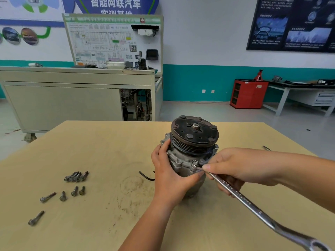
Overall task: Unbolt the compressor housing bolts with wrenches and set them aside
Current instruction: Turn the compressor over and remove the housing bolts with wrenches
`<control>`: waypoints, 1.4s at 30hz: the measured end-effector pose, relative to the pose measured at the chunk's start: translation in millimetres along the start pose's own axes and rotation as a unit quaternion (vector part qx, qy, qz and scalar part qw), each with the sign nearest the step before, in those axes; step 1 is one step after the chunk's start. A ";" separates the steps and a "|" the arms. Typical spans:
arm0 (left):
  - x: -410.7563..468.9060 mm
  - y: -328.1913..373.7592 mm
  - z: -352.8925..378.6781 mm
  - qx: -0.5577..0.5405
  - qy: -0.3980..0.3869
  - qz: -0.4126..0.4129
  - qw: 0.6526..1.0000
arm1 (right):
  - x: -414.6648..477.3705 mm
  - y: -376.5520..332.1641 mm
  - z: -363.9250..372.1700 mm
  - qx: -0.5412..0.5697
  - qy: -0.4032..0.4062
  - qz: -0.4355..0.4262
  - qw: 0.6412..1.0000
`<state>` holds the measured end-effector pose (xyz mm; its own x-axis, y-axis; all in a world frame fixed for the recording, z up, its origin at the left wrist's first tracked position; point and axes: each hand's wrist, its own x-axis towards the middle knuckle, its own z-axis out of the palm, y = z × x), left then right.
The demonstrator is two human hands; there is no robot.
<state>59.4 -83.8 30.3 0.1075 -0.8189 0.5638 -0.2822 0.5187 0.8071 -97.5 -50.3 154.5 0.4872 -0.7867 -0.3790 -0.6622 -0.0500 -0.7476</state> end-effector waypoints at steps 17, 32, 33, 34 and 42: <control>-0.7 3.5 -0.9 -0.007 -0.002 -0.007 1.000 | -7.1 8.9 -15.7 0.043 -0.076 0.022 0.996; 0.2 4.9 -1.6 -0.003 -0.002 -0.009 1.000 | 3.9 -6.2 -28.2 -0.247 0.103 0.024 0.963; -0.1 5.3 -1.9 -0.004 -0.004 -0.012 1.000 | 6.3 -6.3 -32.0 -0.296 0.141 0.009 0.945; -0.3 5.7 -2.1 -0.005 -0.006 -0.014 1.000 | 7.4 -5.7 -33.8 -0.314 0.156 -0.003 0.936; 0.2 2.6 -1.1 -0.002 -0.002 -0.003 1.000 | -11.4 11.5 -14.4 0.036 -0.060 0.034 0.997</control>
<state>59.7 -82.3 32.8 0.1052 -0.8235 0.5574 -0.2781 0.5138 0.8116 -118.8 -50.8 158.0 0.5098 -0.7071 -0.4900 -0.6557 0.0494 -0.7534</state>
